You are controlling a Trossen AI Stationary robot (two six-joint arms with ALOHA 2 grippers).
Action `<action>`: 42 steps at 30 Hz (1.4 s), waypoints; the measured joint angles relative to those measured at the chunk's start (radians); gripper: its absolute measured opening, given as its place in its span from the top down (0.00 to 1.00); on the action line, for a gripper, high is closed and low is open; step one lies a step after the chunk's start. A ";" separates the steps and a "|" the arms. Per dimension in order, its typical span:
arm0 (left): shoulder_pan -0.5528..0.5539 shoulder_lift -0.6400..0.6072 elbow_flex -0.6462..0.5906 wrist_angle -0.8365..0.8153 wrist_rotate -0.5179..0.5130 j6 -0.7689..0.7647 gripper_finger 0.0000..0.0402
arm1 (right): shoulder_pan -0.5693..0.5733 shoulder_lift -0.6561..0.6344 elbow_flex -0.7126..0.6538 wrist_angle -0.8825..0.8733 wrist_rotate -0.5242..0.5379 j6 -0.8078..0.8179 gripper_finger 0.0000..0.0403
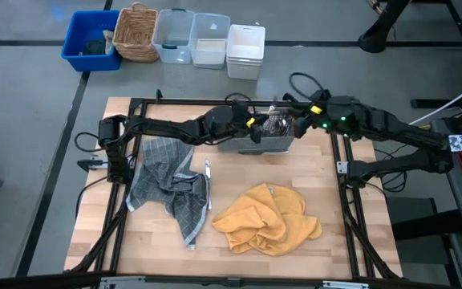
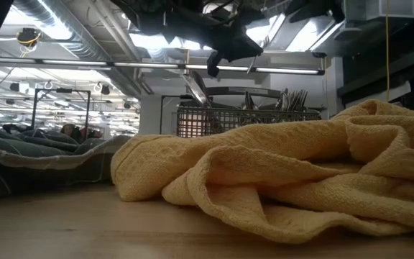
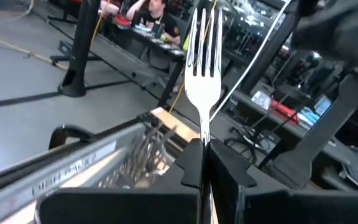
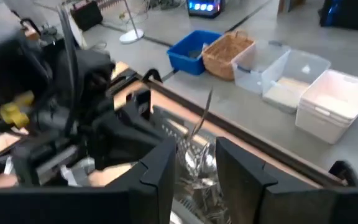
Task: Sort silverware
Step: Put the silver fork into the gray utensil holder
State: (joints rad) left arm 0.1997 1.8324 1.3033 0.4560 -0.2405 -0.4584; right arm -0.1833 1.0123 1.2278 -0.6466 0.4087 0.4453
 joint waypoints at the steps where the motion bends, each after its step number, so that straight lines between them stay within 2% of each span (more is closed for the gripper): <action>1: 0.001 0.000 0.000 0.007 0.000 0.003 0.99 | 0.000 0.015 0.000 0.001 -0.002 0.004 0.71; 15: -0.006 0.000 0.000 0.004 0.000 0.006 0.97 | 0.000 0.143 0.000 0.072 0.004 0.054 0.71; 23: -0.030 0.000 0.000 0.002 0.001 0.025 0.97 | 0.000 0.150 0.000 0.071 0.078 0.104 0.71; 42: -0.063 0.000 0.000 0.005 0.001 0.024 0.98 | 0.000 0.151 0.000 0.069 0.078 0.108 0.72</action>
State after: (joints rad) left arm 0.1364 1.8324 1.3033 0.4610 -0.2394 -0.4339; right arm -0.1837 1.1633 1.2274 -0.5777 0.4866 0.5533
